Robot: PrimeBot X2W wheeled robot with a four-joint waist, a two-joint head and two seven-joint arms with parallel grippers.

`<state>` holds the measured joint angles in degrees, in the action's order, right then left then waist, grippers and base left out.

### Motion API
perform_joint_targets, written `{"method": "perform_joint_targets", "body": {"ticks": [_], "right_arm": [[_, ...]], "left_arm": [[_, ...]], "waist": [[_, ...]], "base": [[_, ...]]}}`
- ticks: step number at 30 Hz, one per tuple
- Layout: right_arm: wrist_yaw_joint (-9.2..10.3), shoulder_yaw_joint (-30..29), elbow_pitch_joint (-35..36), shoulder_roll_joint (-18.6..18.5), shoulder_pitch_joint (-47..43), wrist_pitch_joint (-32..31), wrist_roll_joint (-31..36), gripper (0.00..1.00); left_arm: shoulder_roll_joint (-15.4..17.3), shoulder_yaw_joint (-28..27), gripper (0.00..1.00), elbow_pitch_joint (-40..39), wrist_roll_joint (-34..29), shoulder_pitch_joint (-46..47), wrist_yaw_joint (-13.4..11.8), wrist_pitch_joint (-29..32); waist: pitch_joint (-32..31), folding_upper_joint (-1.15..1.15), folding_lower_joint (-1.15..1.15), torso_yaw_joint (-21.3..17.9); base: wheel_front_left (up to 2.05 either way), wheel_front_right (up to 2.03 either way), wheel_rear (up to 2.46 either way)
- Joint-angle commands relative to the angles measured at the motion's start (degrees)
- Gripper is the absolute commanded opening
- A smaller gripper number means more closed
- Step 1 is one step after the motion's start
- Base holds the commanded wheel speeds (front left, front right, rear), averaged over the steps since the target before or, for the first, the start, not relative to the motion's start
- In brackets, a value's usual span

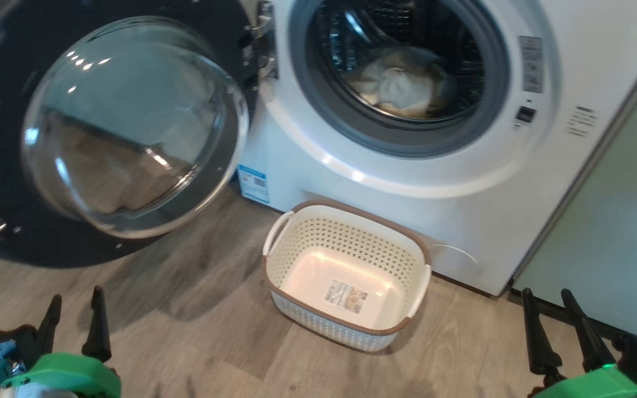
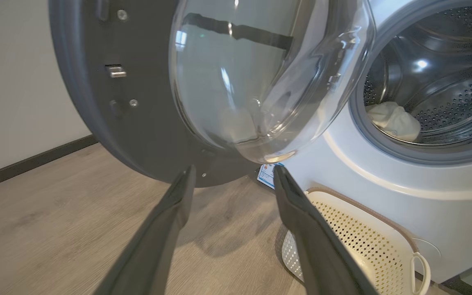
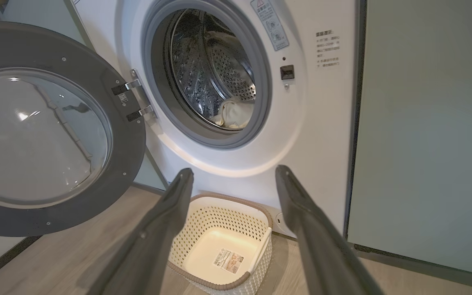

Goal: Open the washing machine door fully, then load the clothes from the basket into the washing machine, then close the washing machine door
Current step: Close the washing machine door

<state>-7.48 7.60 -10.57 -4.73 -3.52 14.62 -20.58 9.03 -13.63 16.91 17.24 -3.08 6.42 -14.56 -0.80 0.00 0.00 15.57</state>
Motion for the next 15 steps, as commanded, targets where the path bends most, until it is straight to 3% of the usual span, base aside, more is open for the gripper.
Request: {"method": "perform_joint_targets", "body": {"ticks": [1, 15], "right_arm": [[-0.01, 1.18, 1.81, -0.43, 3.27, 0.38, 0.27, 1.0], [-0.01, 1.12, 1.72, -0.51, 3.21, 0.38, 0.35, 1.0]], "left_arm": [[1.24, -2.49, 1.0, -1.45, 0.05, 3.82, 0.06, -0.44], [-0.15, -3.69, 1.0, -1.69, -0.81, 3.59, 0.39, -0.44]], "waist": [[0.18, 0.0, 0.0, 1.59], [-0.18, 0.0, 0.0, 5.8]], "base": [[0.0, 0.0, 0.0], [0.0, 0.0, 0.0]]}}
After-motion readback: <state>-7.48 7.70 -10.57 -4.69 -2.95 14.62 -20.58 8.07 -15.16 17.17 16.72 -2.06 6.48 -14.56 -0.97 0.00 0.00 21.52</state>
